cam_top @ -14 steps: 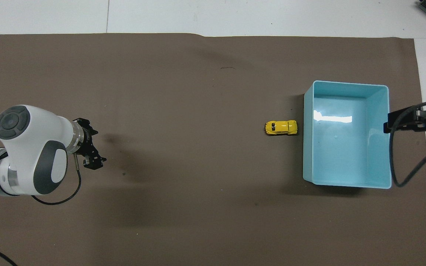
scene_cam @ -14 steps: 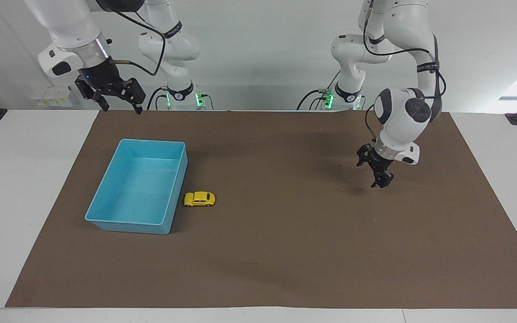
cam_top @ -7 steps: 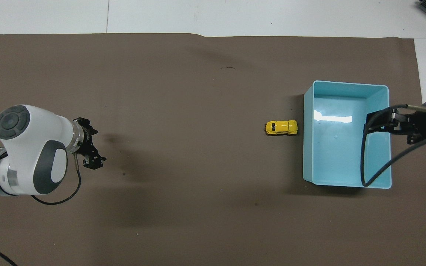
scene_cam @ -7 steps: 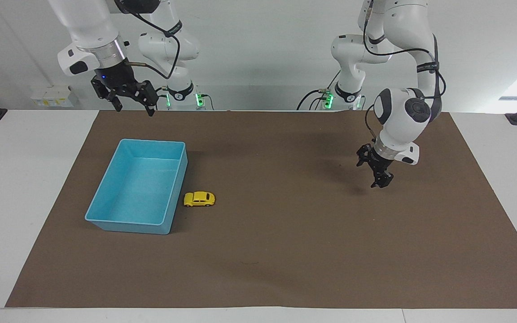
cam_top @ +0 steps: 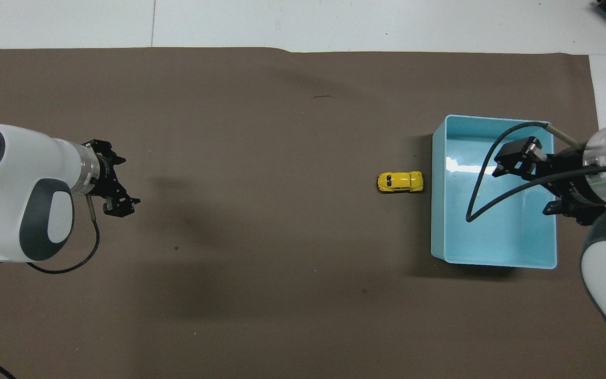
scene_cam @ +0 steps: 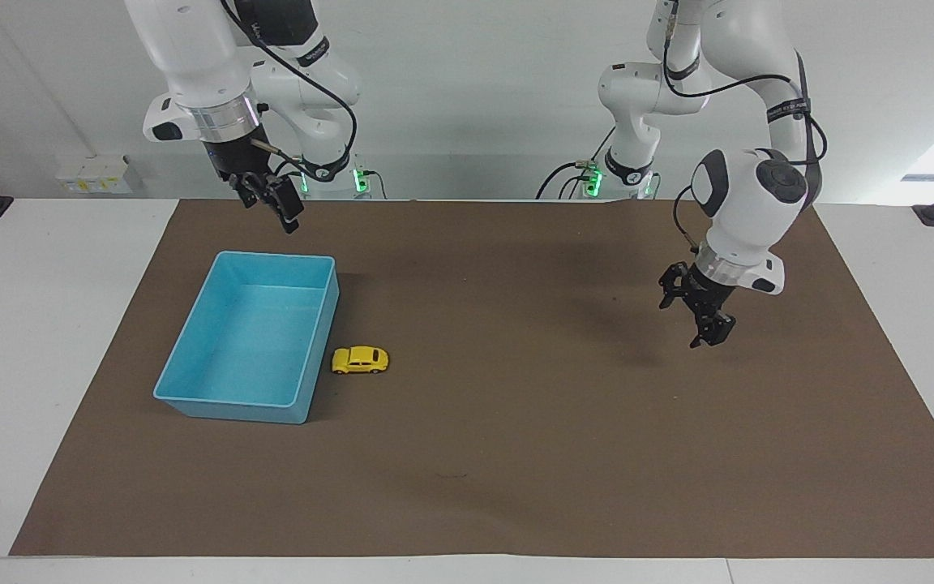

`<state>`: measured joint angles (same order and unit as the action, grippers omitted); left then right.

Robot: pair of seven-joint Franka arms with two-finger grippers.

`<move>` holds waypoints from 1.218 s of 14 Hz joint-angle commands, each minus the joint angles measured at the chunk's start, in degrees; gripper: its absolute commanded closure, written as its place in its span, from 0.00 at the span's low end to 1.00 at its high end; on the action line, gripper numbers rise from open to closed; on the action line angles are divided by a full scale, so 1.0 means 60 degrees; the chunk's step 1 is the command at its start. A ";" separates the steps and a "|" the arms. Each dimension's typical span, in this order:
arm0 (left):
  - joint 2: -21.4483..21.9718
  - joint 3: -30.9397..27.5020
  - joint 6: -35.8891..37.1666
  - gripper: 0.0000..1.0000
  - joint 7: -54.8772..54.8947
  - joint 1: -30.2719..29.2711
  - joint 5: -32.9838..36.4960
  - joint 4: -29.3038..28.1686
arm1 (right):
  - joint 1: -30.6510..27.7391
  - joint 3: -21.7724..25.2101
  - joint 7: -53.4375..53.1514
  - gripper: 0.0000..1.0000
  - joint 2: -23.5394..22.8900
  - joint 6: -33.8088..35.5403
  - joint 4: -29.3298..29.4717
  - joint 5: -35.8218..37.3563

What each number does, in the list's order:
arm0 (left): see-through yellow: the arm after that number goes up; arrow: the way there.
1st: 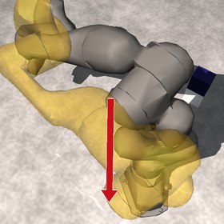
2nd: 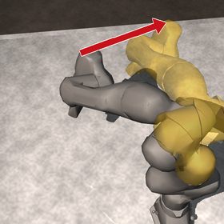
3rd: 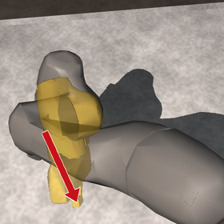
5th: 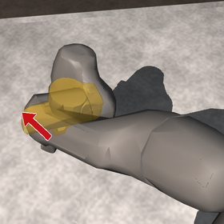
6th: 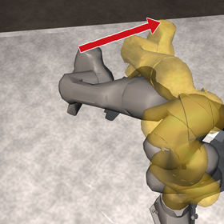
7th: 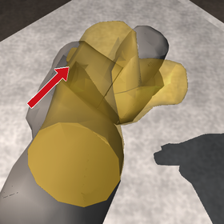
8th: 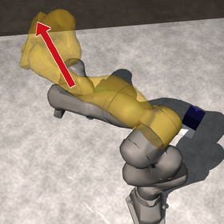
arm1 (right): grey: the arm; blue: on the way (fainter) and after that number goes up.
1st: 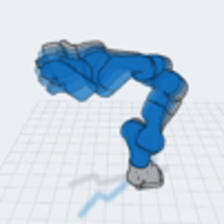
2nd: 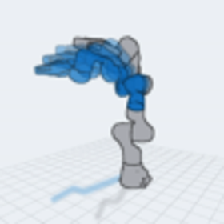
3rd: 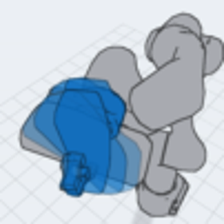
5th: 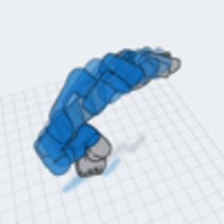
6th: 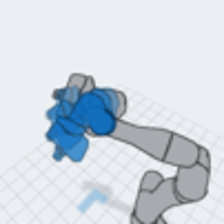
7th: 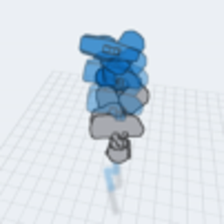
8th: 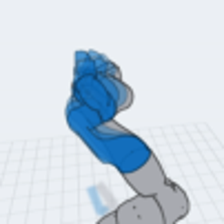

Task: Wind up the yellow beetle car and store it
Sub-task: 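Move the right gripper toward the car while the left gripper retracts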

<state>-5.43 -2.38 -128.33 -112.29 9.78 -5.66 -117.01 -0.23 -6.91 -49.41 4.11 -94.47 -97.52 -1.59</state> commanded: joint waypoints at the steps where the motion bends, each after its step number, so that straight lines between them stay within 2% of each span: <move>1: 0.0024 0.0104 0.0704 0.00 0.0097 -0.0325 0.0122 0.0969 | 0.0053 -0.0094 -0.1676 0.00 -0.0186 -0.0439 -0.0152 -0.0058; 4: 0.0070 0.0104 0.1755 0.00 0.0592 -0.0371 0.0122 0.2008 | 0.0359 -0.0094 -0.3259 0.00 -0.0552 -0.0689 -0.0152 0.0015; 8: 0.0084 0.0104 0.3236 0.00 0.2890 -0.0327 0.0122 0.3297 | 0.0917 -0.0094 -0.5662 0.00 -0.1270 -0.1114 -0.0138 0.0746; 12: 0.0113 0.0118 0.3998 0.00 0.5378 -0.0327 0.0239 0.3943 | 0.1240 -0.0094 -0.7129 0.00 -0.1973 -0.1831 -0.0167 0.1085; 17: 0.0303 0.0177 0.4718 0.00 1.0253 -0.0385 0.0211 0.3960 | 0.1577 -0.0094 -0.8710 0.00 -0.2574 -0.3249 -0.0765 0.1362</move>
<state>-4.48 -2.02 -102.58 -60.62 8.49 -5.19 -93.87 8.76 -6.93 -96.75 -10.33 -109.99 -99.86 4.14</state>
